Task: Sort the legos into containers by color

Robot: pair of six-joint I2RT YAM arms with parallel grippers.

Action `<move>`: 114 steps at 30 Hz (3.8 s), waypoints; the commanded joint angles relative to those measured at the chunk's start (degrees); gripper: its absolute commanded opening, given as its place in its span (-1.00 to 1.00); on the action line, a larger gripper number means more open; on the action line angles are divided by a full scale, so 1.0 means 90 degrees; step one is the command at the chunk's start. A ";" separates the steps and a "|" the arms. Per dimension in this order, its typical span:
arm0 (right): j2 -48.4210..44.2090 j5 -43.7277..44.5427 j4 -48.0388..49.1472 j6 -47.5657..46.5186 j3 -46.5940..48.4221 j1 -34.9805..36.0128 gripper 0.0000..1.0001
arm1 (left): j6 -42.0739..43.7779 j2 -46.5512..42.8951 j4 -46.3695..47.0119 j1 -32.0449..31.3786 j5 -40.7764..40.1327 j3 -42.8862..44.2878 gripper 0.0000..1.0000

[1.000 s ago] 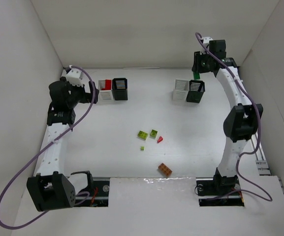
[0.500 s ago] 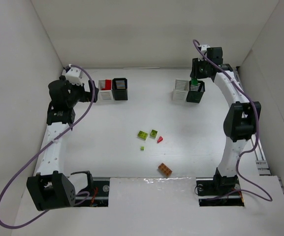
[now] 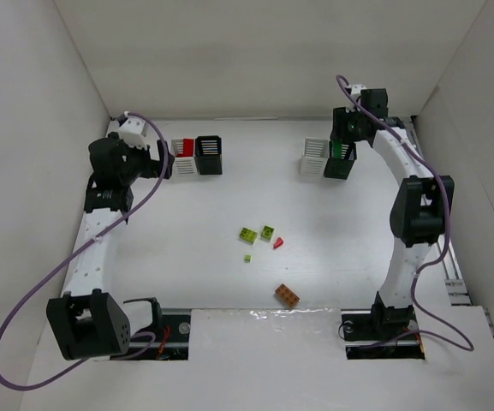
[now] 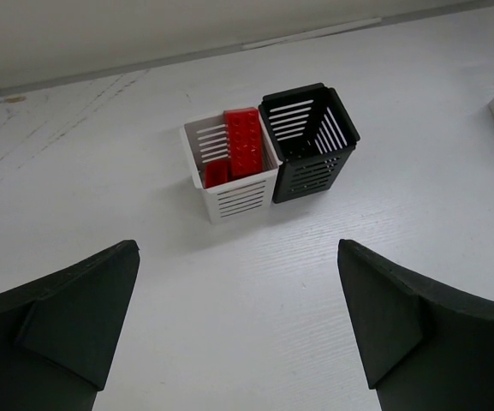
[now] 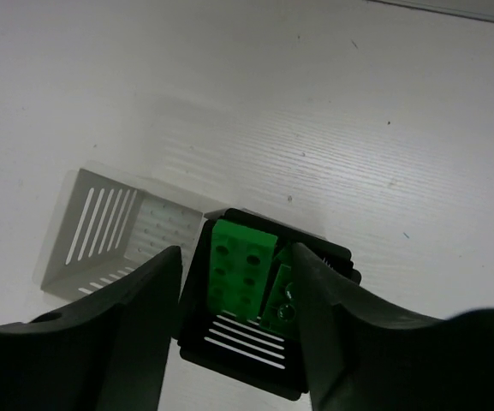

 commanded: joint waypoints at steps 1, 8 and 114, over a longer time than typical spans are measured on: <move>-0.0445 -0.0151 0.0323 -0.0059 -0.0067 -0.0063 0.24 | 0.0127 -0.0006 0.0217 -0.0079 0.0088 0.0403 1.00; -0.1215 -0.0648 -0.0262 0.0301 0.0313 0.0151 0.37 | 0.0371 0.0053 0.0080 -0.0693 0.0088 0.0403 1.00; -0.2116 -0.1411 -0.1396 0.0263 -0.0371 -0.0405 0.42 | 0.0177 0.4448 -0.2410 -0.6495 -0.1748 0.2539 -0.80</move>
